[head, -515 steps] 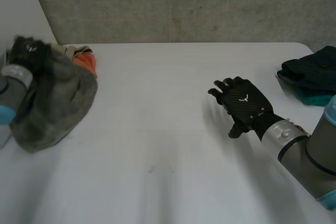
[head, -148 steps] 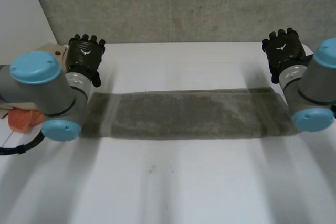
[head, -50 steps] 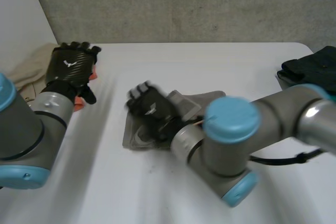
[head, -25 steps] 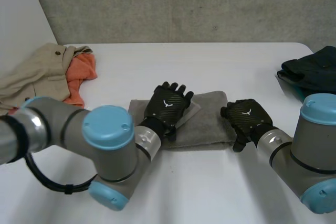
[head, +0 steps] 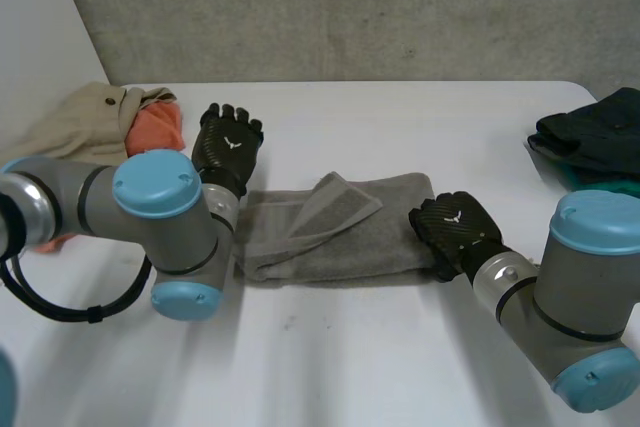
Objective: Fold the laundry.
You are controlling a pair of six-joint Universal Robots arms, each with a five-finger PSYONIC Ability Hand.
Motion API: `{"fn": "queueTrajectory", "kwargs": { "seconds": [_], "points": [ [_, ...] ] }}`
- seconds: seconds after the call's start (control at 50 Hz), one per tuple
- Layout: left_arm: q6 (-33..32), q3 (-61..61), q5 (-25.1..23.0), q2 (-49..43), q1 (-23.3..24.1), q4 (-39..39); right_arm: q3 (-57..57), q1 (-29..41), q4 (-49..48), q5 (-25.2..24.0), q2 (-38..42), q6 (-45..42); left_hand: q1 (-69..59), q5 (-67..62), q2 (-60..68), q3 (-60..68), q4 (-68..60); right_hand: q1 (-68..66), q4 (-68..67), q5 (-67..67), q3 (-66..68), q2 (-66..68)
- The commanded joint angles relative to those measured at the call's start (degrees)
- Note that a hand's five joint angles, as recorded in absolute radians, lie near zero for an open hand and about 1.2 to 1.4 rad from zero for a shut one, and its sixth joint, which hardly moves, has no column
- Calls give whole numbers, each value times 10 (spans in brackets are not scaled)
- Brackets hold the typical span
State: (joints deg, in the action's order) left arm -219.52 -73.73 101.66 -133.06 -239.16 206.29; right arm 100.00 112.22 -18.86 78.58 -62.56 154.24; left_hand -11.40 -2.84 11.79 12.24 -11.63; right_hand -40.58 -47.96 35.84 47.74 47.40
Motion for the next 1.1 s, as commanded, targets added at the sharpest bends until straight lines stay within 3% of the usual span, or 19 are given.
{"fn": "queueTrajectory", "kwargs": {
  "seconds": [0.02, 0.12, 0.24, 0.38, 0.44, 0.52, 0.54, 0.58, 0.76, 0.98, 1.06, 1.1],
  "points": [
    [142, -66, -20, 96, 58, -3, 5, 13, 2, 7, -2, 1, 5, 20, -9, -14, 7, -136, -62, 83, 64, 68],
    [213, -73, -73, 105, 85, -21, 5, 16, 3, 14, -3, 2, -3, 11, -1, -5, -1, -112, -38, 60, 41, 44],
    [233, -54, -111, 54, 93, -56, 5, 16, 3, 15, -3, 2, -10, 4, 6, 2, -8, -89, -15, 36, 17, 20],
    [222, 9, -96, -20, 87, -63, 2, 17, 1, 19, 2, 0, -34, -19, 30, 25, -31, -105, -32, 53, 34, 37],
    [208, 31, -56, -36, 70, -59, -1, 19, 1, 29, 3, 0, -35, -21, 31, 27, -33, -134, -60, 81, 62, 66],
    [163, 35, 3, -35, 31, -52, -1, 19, -7, 36, 5, -8, -34, -19, 30, 25, -31, -267, -193, 214, 195, 198],
    [153, 33, 12, -33, 25, -50, 1, 19, -13, 38, 4, -15, -34, -19, 30, 25, -31, -374, -300, 321, 302, 305],
    [128, 28, 29, -29, 16, -47, 3, 19, -17, 40, 4, -22, -29, -14, 25, 20, -26, -394, -320, 342, 323, 326],
    [103, -11, 32, 17, 19, -48, 23, 12, -8, 76, -15, -63, -3, 11, -1, -5, -1, -394, -320, 342, 323, 326],
    [107, -121, 20, 134, 14, -53, 2, 14, 59, 115, -73, -227, 7, 21, -11, -15, 9, -394, -320, 342, 323, 326],
    [113, -152, 12, 176, 13, -52, -44, 49, 38, 109, -76, -257, 7, 21, -11, -15, 9, -394, -320, 342, 323, 326],
    [119, -164, 12, 198, 9, -52, -73, 103, 15, 82, -70, -265, 7, 21, -11, -15, 9, -394, -320, 342, 323, 326]
  ]
}}
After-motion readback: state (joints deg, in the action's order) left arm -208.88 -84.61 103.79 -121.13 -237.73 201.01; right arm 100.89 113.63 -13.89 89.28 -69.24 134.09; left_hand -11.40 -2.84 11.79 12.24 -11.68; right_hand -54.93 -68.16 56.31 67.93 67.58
